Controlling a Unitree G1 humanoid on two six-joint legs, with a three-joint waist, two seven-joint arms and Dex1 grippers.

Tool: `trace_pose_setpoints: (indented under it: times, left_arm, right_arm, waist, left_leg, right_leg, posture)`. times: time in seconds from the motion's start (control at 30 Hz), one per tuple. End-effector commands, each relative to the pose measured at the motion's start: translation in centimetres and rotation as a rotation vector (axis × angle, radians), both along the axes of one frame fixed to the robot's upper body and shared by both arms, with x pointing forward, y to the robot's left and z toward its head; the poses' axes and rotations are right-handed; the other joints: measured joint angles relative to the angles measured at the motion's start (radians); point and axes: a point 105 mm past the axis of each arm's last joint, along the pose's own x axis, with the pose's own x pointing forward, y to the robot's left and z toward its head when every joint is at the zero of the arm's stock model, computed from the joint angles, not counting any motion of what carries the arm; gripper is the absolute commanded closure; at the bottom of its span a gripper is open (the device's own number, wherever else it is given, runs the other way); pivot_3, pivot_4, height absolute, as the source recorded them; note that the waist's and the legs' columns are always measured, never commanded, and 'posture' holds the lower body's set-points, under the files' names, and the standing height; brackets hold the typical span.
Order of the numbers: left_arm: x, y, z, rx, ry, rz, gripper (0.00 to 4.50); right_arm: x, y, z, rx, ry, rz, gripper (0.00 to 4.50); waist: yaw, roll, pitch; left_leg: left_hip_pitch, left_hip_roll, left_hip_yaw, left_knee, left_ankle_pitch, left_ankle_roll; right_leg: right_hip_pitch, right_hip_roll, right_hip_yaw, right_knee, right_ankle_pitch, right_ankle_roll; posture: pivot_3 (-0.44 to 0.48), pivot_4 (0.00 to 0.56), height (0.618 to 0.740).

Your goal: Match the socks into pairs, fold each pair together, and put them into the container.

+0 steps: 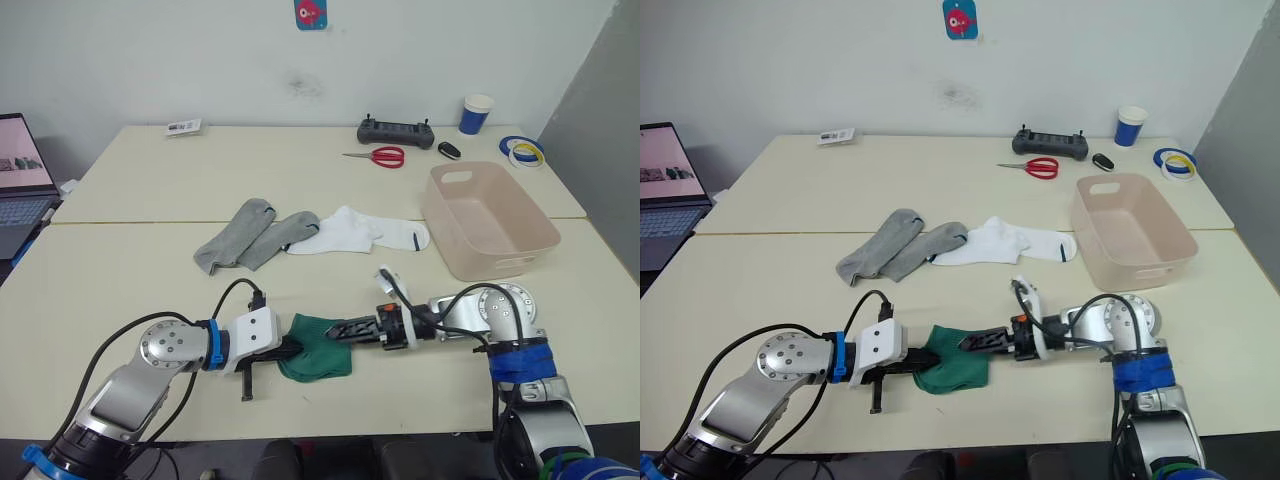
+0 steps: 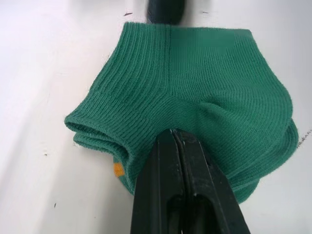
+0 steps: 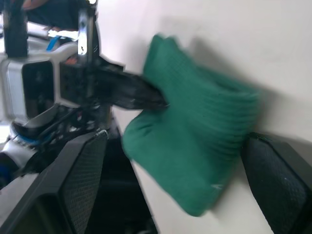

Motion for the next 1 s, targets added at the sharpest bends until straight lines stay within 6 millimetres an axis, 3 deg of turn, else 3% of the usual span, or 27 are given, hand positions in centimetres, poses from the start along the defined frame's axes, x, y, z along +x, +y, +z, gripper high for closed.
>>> trace_pose_setpoints:
  times: [0.03, 0.3, 0.47, 0.57, 0.93, 1.0]
  left_arm:
    - [-0.4, 0.7, -1.4, 0.057, 0.047, 0.016, 4.50]
    - [-0.5, 0.6, -1.4, 0.048, 0.054, 0.022, 4.50]
    - [-0.5, 0.8, -1.3, 0.049, 0.054, 0.023, 4.50]
    - [-0.4, 0.8, -1.2, 0.045, 0.050, 0.024, 4.50]
    - [-0.1, 0.6, -0.8, 0.008, 0.035, 0.021, 4.50]
    - [0.0, 0.5, -0.5, -0.024, 0.040, 0.029, 4.50]
  right_arm:
    - [-0.7, 0.7, 0.6, 0.044, 0.031, 0.036, 0.03]
    - [1.2, 1.1, 0.6, 0.066, 0.038, -0.089, 0.03]
    - [1.0, 1.2, 0.5, 0.071, 0.031, -0.099, 0.03]
    - [0.9, 1.4, 0.3, 0.061, 0.024, -0.102, 0.59]
    - [1.0, 1.2, -0.2, 0.027, -0.003, -0.111, 4.47]
    - [1.1, 1.2, -0.2, 0.026, -0.008, -0.114, 4.49]
  waist:
    - [0.000, 0.000, 0.000]
    - [-0.002, 0.000, 0.000]
    - [-0.002, 0.000, 0.000]
    - [-0.002, 0.001, 0.000]
    - [-0.003, 0.001, 0.000]
    - [-0.003, 0.001, 0.000]
  left_leg:
    - [0.000, 0.000, 0.000, 0.000, 0.000, 0.000]
    - [0.000, 0.000, 0.000, 0.000, 0.000, 0.000]
    - [0.000, 0.000, 0.000, 0.000, 0.000, 0.000]
    - [0.000, 0.000, 0.000, 0.000, 0.000, 0.000]
    - [0.000, 0.000, 0.000, -0.001, 0.000, 0.000]
    - [-0.001, 0.000, 0.000, -0.001, 0.000, 0.000]
  right_leg:
    - [0.000, 0.000, 0.000, 0.000, 0.000, 0.000]
    - [0.000, 0.000, 0.000, 0.000, 0.000, 0.000]
    - [0.000, 0.000, 0.000, -0.001, 0.000, 0.000]
    - [-0.001, 0.000, 0.000, -0.001, 0.000, 0.000]
    - [-0.001, 0.000, 0.000, -0.002, 0.000, 0.000]
    - [-0.001, 0.000, 0.000, -0.002, 0.000, 0.000]
  posture:
    - [0.000, 0.150, 0.740]
    - [0.000, 0.150, 0.740]
    - [0.000, 0.150, 0.740]
    - [0.000, 0.150, 0.740]
    - [0.000, 0.150, 0.740]
    - [0.000, 0.150, 0.740]
